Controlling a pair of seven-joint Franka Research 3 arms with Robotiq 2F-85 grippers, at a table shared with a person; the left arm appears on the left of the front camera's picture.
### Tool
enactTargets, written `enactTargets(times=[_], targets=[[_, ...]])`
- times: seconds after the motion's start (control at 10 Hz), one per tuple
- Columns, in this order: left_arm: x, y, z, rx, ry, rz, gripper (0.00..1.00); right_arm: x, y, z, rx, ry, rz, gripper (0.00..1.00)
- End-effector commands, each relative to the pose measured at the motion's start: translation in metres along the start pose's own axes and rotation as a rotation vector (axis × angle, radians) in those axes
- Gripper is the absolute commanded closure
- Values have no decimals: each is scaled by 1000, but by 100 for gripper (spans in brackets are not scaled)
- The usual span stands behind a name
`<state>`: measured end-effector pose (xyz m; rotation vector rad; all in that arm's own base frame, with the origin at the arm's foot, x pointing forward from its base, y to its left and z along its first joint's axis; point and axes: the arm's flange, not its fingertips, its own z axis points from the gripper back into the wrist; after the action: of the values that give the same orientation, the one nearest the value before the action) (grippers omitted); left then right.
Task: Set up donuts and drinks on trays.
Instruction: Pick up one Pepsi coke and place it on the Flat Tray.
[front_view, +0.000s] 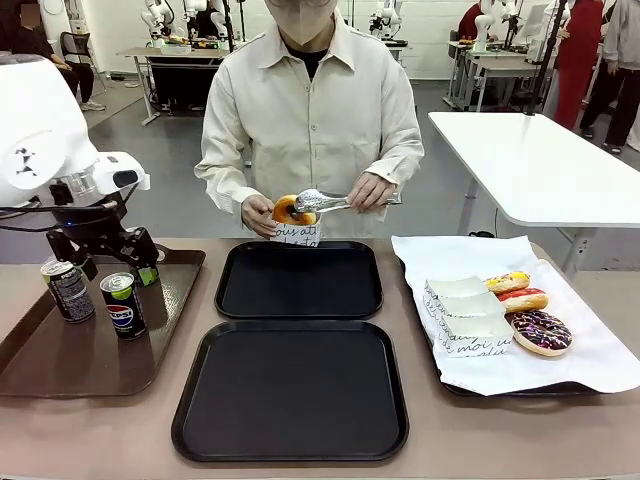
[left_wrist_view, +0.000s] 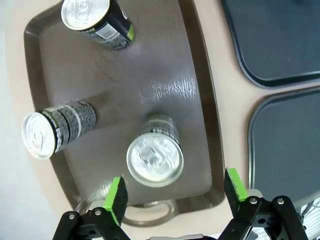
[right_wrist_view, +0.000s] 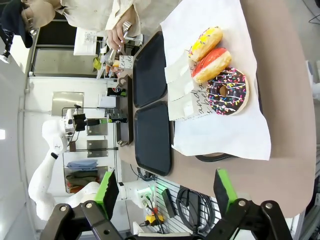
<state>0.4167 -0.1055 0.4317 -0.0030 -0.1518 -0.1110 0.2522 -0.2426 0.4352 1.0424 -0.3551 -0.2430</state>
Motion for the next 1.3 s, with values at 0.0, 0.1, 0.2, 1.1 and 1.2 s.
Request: enactTargets(times=[0.0,0.1,0.2,1.1,1.2], targets=[[13,1,-7,60,-6,52,0,3,1,1,22,-14,0,0],[15,2,-11,51,12,51,0,3,1,1,22,-14,0,0],[8,4,-22,48,17,64,0,3,1,1,22,-14,0,0],[5,12,-49,-20,4,132,15,3,1,1,22,-14,0,0],[8,12,-49,-17,10,123,25,3,1,1,22,-14,0,0]])
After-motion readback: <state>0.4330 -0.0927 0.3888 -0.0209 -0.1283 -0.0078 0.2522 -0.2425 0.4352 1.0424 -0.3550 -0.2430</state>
